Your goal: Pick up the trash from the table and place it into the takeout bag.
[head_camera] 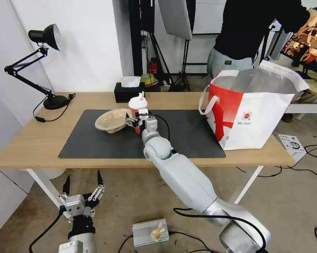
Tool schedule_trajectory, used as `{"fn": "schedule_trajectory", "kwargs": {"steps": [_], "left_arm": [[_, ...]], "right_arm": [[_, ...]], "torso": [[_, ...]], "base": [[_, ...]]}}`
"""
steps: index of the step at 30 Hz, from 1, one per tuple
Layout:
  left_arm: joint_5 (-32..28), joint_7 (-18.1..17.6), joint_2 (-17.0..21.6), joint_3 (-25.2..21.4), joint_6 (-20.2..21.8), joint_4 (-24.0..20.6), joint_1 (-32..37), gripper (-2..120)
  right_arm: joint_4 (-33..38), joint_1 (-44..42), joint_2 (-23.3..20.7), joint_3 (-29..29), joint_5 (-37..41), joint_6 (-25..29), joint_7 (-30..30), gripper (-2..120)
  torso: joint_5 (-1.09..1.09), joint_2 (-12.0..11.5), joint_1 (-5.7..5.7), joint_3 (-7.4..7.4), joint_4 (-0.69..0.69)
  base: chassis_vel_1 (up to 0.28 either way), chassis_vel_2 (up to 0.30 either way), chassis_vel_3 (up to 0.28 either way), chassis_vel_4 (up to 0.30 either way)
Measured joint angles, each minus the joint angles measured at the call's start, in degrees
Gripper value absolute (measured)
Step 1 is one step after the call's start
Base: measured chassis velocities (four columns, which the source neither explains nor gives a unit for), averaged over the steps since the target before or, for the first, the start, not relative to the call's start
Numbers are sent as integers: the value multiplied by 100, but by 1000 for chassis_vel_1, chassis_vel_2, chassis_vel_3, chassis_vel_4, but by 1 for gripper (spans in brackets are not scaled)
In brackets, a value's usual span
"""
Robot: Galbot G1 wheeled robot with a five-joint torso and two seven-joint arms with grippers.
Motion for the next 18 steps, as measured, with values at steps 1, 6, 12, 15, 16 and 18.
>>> {"fn": "schedule_trajectory", "kwargs": {"steps": [1,6,12,15,16,18], "left_arm": [[0,0,0,0,0,0,0,100],[-6,-1,12,-6,-5,0,1,100],[-4,-2,2,26,-12,29,-4,100],[0,-2,-3,32,-14,29,-2,100],[0,-2,-3,33,-14,26,4,100],[0,-2,1,27,-14,8,16,100]], "right_arm": [[0,0,0,0,0,0,0,100],[-98,22,0,46,-12,17,-5,97],[-62,0,-5,76,-19,36,4,75],[-20,-30,-9,83,-23,37,21,67],[7,-48,-11,85,-23,37,33,63],[138,-107,-46,86,-23,37,49,53]], "torso": [[0,0,0,0,0],[0,0,0,0,0],[0,0,0,0,0],[0,0,0,0,0],[0,0,0,0,0],[0,0,0,0,0]], "base": [[0,0,0,0],[0,0,0,0],[0,0,0,0],[0,0,0,0],[0,0,0,0],[0,0,0,0]]}}
